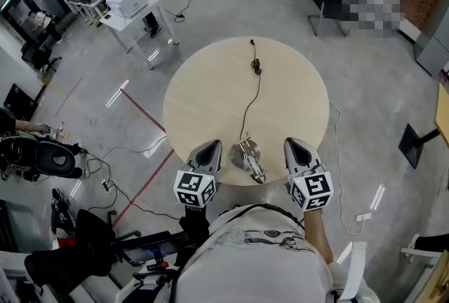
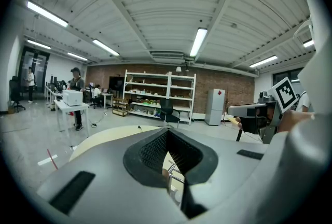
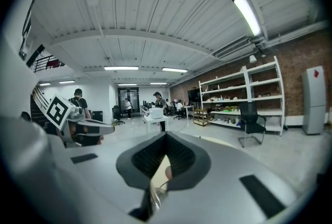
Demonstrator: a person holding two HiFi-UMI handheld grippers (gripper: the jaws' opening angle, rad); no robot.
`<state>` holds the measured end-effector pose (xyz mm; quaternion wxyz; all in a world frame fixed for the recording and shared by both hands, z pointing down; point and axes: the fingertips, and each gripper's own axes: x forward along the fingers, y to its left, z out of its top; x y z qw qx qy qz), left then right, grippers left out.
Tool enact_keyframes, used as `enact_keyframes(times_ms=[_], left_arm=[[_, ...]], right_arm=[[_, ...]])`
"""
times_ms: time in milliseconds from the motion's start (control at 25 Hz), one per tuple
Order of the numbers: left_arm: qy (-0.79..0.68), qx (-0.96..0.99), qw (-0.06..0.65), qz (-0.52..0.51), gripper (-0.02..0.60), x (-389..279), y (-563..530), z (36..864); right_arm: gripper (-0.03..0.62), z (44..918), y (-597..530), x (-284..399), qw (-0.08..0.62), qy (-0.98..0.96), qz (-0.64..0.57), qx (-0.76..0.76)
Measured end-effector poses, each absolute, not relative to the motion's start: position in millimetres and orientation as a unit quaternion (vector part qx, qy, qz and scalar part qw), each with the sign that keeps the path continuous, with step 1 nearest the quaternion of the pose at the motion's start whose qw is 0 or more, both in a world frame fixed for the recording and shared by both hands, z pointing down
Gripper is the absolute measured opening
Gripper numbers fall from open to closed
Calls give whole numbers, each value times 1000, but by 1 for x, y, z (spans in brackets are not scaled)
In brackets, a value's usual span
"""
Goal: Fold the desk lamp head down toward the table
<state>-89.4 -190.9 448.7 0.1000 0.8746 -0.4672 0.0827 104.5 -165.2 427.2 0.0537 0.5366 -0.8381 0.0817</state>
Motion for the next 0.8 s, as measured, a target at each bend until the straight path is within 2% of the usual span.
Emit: enact_keyframes(times_ms=[800], left_arm=[[-470,872,106,84,0,-95,-191,455]], right_arm=[[5,432,-166,100,54,-839,86,535]])
